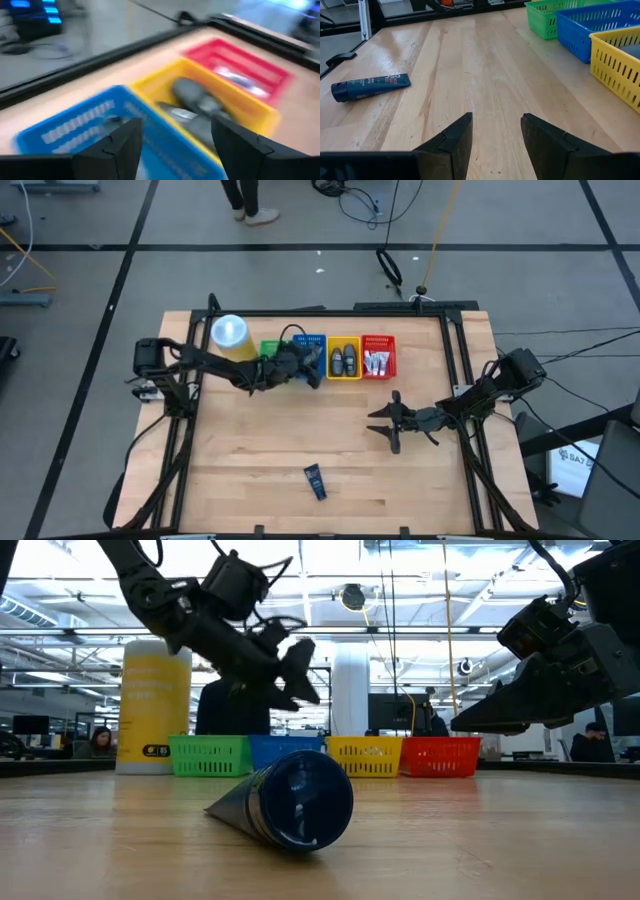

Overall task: Pick & Place Travel size toiletries
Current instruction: Put the shave cream into the green basket

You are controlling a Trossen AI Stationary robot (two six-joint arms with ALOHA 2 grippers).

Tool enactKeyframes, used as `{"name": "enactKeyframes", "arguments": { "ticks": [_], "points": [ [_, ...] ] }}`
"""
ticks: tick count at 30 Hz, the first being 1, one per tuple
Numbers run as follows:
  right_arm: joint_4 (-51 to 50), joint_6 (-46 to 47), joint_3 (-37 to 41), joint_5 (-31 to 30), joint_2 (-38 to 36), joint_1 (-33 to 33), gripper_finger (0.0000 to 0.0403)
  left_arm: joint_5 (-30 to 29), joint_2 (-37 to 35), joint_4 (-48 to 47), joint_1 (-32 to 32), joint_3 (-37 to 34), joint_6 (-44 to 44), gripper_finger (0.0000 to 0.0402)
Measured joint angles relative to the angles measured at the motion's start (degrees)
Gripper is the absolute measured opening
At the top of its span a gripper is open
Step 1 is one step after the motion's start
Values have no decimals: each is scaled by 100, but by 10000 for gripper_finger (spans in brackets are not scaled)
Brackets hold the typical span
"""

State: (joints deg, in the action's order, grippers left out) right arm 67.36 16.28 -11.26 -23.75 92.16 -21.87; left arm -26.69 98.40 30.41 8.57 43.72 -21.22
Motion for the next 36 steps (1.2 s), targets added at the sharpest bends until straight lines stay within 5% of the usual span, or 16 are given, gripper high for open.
{"name": "enactKeyframes", "arguments": {
  "ticks": [8, 16, 27, 36],
  "points": [
    [-14, 15, 0, -4, 0, 2, 160, 2078, -582, -279, -635, 0, 1088, 232],
    [8, 15, 0, -6, 0, 2, 160, 2381, -569, -1290, -2041, -1, 2854, 232],
    [96, 19, 0, -13, -2, 2, 160, 2625, -246, -1366, -2804, -9, 2383, 238],
    [116, 19, -3, -15, -2, 2, 160, 3019, 487, -870, -3001, 77, 2077, 315]
  ]
}}
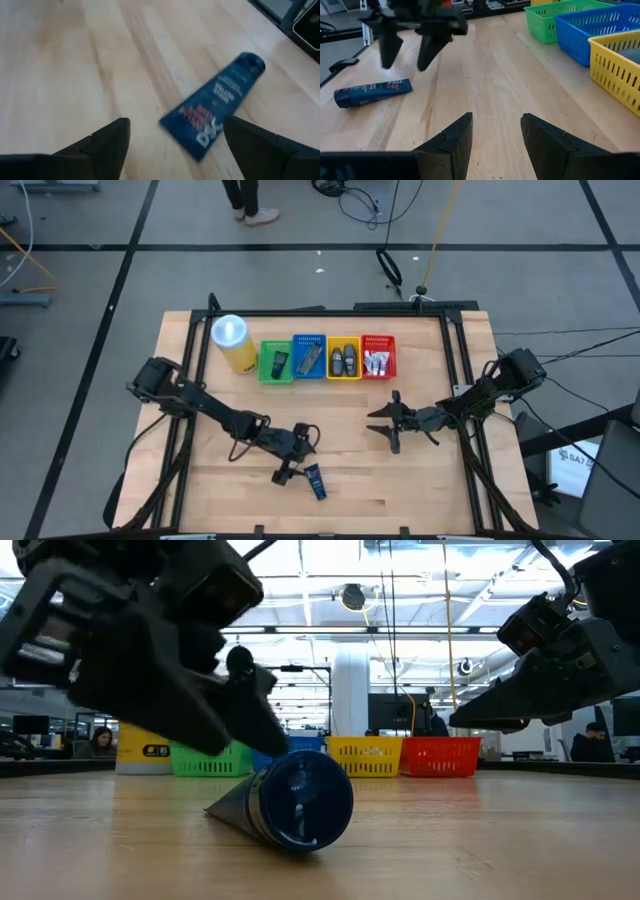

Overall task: Pick & Place Travel size toiletries
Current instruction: Put the shave cream into the green basket

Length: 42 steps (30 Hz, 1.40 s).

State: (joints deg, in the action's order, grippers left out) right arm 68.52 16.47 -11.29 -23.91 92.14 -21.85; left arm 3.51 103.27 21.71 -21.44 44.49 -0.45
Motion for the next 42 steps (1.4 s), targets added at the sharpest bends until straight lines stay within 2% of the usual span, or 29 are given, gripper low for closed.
{"name": "enactKeyframes", "arguments": {
  "ticks": [6, 12, 16, 20, 30, 36, 42],
  "points": [
    [-2, -2, 4, -2, 0, 0, 160, 410, 590, -34, -134, 407, 467, 339],
    [-21, -2, 1, -1, 0, 0, 160, 422, 1132, 49, -237, 977, 1027, 327],
    [-11, -2, 3, 0, 0, 0, 160, 630, 1437, 101, -190, 1158, 1045, 316],
    [-5, -2, 4, -2, 0, 0, 160, 810, 1515, 70, -124, 1159, 903, 300],
    [-18, -2, 4, 0, 0, 0, 160, 582, 1492, -71, -72, 1158, 338, 225],
    [-18, -2, 4, 0, 0, 0, 160, -360, 1033, -997, -72, 1138, 55, 182],
    [-21, 0, 4, 0, 0, 0, 160, -2275, 77, -2606, -45, 1110, -305, 158]
  ]
}}
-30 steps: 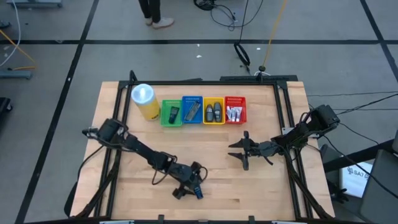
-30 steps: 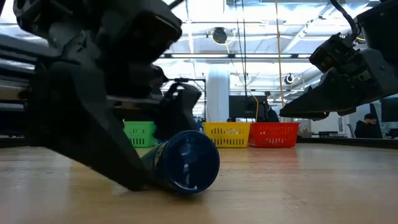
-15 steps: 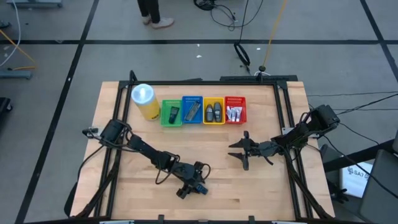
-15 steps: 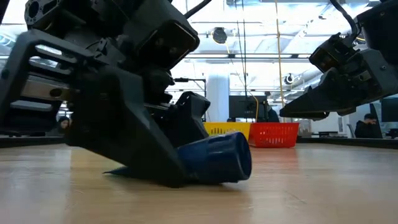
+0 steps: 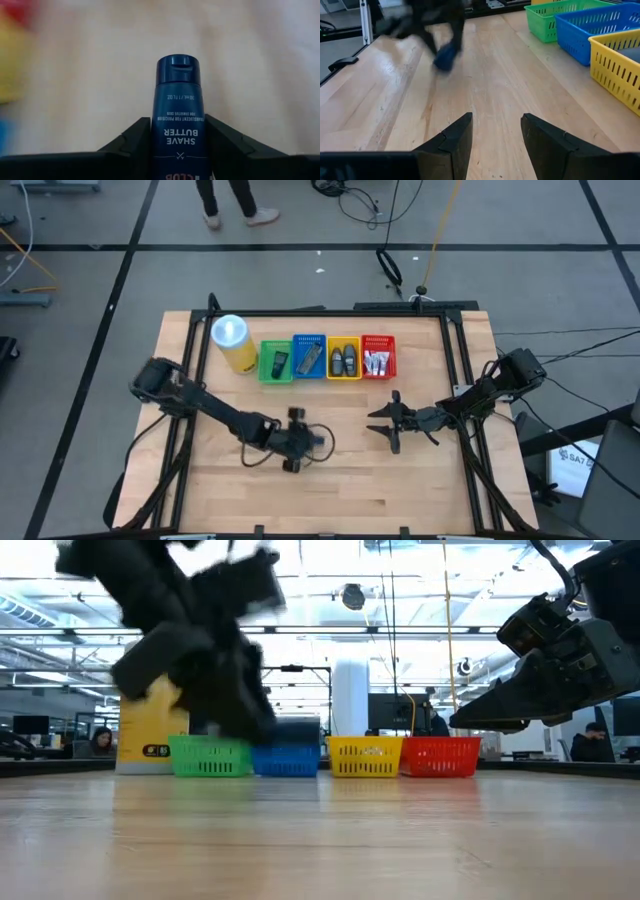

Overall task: Pick & Place Travel size toiletries
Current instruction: Put the shave cream into the green basket

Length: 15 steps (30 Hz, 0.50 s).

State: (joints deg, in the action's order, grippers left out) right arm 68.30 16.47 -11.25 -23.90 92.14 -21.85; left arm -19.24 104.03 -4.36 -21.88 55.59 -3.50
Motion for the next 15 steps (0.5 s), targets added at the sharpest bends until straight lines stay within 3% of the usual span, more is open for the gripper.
{"name": "enactKeyframes", "arguments": {
  "ticks": [8, 11, 15],
  "points": [
    [-1, -2, 0, 0, 0, 0, 160, -3179, -1234, -1700, 441, 15, -1454, 152],
    [-1, 0, 0, 2, 0, 0, 160, -3567, -1423, -2292, 1032, 17, -2414, 152],
    [1, 0, 0, 13, 0, 0, 160, -3366, -1369, -2840, 2014, 11, -3169, 152]
  ]
}}
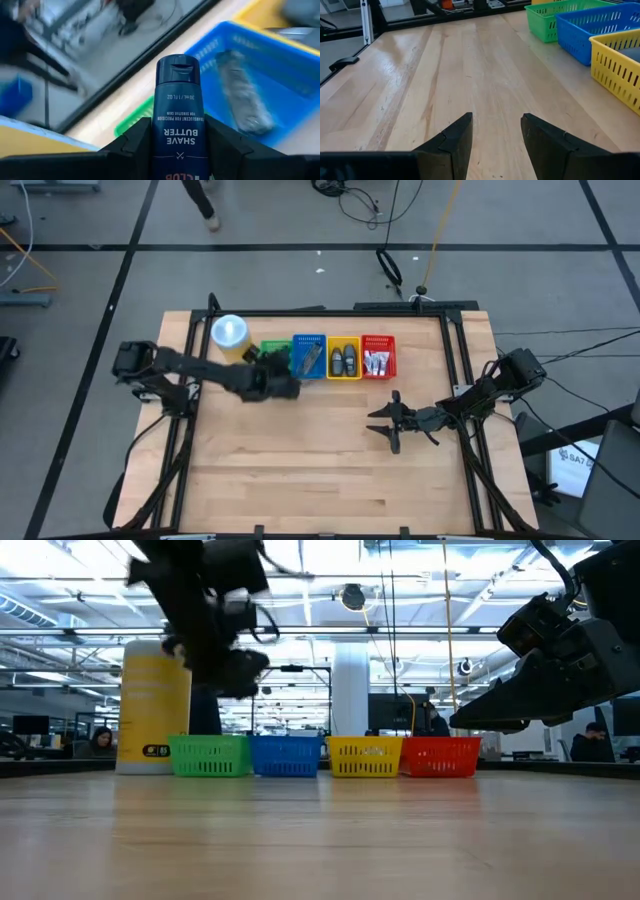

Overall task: Pick & Place Travel size toiletries
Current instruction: Put the shave cream into the green basket

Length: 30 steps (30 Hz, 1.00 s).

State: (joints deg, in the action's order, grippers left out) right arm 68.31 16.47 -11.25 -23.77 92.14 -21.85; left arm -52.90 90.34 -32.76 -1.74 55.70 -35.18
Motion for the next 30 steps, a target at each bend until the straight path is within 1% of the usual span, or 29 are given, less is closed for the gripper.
{"name": "enactKeyframes", "arguments": {
  "ticks": [2, 4, 5, 7, 10, 12, 17, 21, 23, 30],
  "points": [
    [1, 0, 0, 1, 0, 0, 160, 334, 89, 36, 469, -20, -136, 152],
    [1, 0, 0, 2, 0, 0, 160, 762, 149, 44, 889, -112, -130, 152],
    [-8, 0, 0, 3, 0, 0, 160, 884, 167, 45, 1058, -138, -91, 152],
    [-2, 0, 0, 2, 0, 0, 160, 1135, 175, 89, 1353, -182, -93, 152],
    [-43, 0, 0, -2, 0, 0, 160, 1438, 173, 199, 1626, -231, -8, 152],
    [-44, 0, 0, -2, 0, 0, 160, 1560, 175, 298, 1717, -247, 90, 152],
    [-44, 0, 0, -4, 0, 0, 160, 1632, 175, 320, 1741, -247, 95, 152],
    [-59, 0, 0, -4, 0, 0, 160, 1905, 173, 326, 1709, -247, 92, 155],
    [-59, 0, -2, -4, 0, 0, 160, 1993, 173, 328, 1707, -247, 90, 161],
    [-50, 0, 0, -2, 0, 0, 160, 2006, 173, 322, 1710, -247, 14, 194]
  ]
}}
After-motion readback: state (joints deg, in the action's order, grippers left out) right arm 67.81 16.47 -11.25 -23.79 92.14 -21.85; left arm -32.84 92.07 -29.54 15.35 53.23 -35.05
